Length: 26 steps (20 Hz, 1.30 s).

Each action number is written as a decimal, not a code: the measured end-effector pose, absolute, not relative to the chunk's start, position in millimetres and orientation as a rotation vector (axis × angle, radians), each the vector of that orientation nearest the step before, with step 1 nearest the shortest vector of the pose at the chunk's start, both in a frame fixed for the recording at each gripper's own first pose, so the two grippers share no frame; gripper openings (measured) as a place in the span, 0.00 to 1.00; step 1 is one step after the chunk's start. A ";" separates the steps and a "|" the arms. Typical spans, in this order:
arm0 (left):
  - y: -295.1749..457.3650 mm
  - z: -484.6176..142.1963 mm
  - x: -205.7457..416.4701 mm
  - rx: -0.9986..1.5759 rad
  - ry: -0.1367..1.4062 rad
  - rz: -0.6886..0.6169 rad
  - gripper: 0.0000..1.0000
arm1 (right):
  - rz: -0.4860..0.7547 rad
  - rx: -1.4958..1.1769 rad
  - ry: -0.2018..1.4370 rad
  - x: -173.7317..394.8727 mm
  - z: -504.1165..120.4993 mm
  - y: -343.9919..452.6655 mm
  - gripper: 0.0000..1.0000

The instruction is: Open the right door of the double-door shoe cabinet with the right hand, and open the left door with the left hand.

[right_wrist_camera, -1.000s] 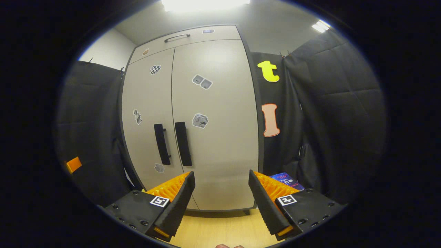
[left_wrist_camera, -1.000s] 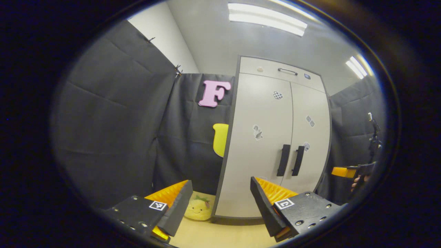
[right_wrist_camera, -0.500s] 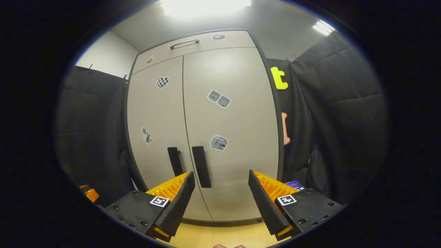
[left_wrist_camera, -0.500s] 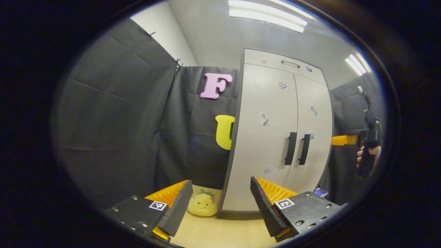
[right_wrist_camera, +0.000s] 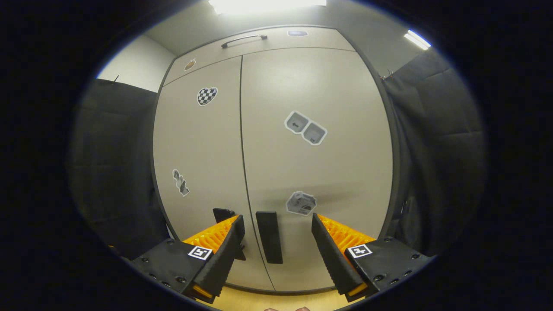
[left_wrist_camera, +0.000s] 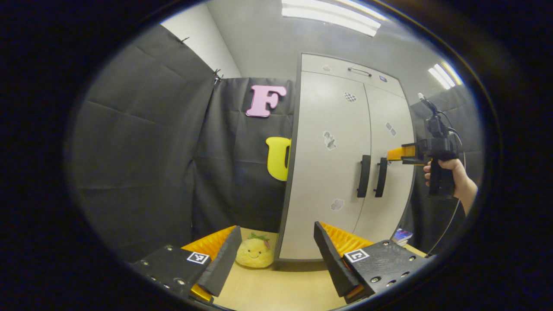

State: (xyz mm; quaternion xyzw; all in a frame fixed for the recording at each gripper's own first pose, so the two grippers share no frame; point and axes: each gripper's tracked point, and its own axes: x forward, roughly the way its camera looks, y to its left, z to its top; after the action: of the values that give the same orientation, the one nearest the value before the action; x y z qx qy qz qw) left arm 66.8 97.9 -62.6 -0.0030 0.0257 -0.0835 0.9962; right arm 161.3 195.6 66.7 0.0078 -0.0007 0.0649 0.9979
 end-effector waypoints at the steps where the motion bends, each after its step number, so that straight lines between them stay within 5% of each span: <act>1: 95.5 -66.2 67.0 -0.007 0.060 -0.170 0.98 | 0.128 0.011 0.022 169.1 58.9 196.6 0.98; 6: 94.9 -77.6 70.3 -0.006 0.089 -0.160 0.97 | 0.097 -0.004 0.067 194.0 35.7 199.0 0.92; 8: 96.8 -77.2 69.3 -0.001 0.090 -0.151 0.97 | 0.087 0.001 0.076 199.9 32.6 200.1 0.98; 12: 100.3 -76.6 62.5 0.006 0.096 -0.133 0.97 | 0.088 0.029 0.096 210.1 27.6 204.7 0.65; 13: 101.1 -77.1 59.6 0.011 0.097 -0.129 0.97 | 0.091 0.046 0.102 210.2 25.8 206.7 0.43; 18: 100.1 -71.7 45.8 0.019 0.092 -0.119 0.97 | 0.085 0.055 0.086 210.0 27.5 206.4 0.39; 25: 92.9 -76.4 30.4 0.026 0.102 -0.145 0.98 | 0.143 0.036 0.064 207.5 28.0 207.8 0.10; 26: 90.4 -76.7 29.3 0.027 0.105 -0.150 0.98 | 0.150 0.023 0.072 210.5 25.5 207.0 0.12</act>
State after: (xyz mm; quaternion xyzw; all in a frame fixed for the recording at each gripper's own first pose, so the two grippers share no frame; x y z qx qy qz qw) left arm 29.3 90.4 -76.7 0.0135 0.0524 -0.0750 0.9957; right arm 210.5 207.0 25.5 0.0117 0.0359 0.0751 0.9965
